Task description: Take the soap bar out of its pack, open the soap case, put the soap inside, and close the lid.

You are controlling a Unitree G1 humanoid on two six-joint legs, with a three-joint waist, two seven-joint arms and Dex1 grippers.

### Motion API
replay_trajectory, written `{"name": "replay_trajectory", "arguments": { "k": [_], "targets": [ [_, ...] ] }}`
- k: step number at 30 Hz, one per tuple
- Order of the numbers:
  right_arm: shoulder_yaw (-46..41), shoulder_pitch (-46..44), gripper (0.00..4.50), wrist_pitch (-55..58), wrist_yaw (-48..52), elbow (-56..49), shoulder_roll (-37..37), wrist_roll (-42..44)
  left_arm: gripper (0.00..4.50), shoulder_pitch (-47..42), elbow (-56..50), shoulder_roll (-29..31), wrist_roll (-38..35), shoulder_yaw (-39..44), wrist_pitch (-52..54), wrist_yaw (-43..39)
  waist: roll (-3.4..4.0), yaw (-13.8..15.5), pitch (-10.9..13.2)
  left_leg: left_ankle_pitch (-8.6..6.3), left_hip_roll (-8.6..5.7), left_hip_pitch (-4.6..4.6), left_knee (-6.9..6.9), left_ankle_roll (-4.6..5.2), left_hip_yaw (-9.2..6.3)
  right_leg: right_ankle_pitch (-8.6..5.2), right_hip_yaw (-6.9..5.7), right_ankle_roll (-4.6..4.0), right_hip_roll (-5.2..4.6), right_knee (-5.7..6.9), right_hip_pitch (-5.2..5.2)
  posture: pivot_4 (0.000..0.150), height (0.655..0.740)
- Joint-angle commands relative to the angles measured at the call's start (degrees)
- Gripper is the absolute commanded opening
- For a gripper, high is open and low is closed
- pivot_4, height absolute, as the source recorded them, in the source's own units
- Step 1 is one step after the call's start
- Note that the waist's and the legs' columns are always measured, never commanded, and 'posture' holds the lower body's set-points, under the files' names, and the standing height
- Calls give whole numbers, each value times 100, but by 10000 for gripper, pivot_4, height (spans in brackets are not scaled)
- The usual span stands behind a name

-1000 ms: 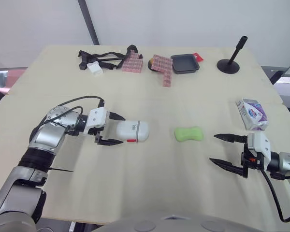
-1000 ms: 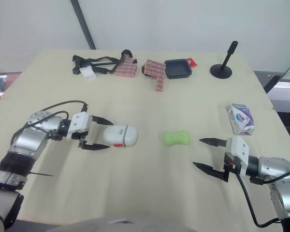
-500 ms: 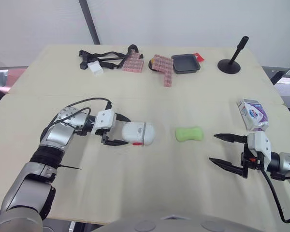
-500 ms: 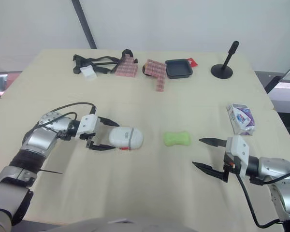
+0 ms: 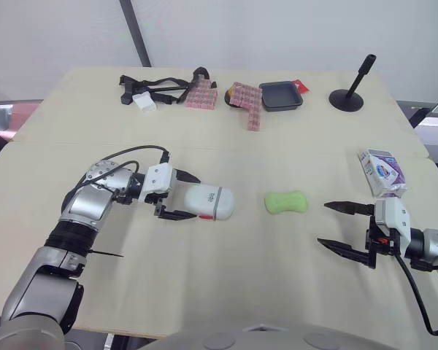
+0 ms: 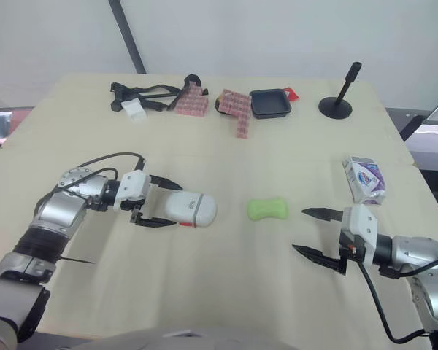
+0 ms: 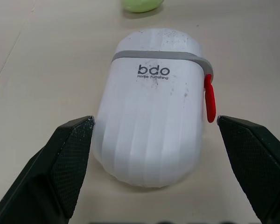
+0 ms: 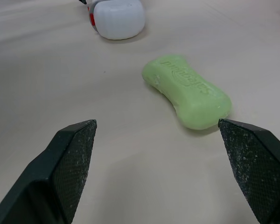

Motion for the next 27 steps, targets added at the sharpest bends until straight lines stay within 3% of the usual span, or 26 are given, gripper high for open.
{"name": "replay_trajectory", "arguments": {
  "k": [1,27],
  "targets": [
    [-143,44,44720,-164,91,61,-52,16,45000,-49,40,-8,87,-39,-143,0,0,-2,0,0,0,-1,0,1,0,0,-1,0,0,0,0,1500,7400],
    [-155,162,44720,-195,44,7,-39,84,45000,-17,121,-118,217,-145,-316,154,0,-4,0,2,0,-12,9,11,0,-4,-15,-7,-11,1,-4,1500,7400]
  ]
}}
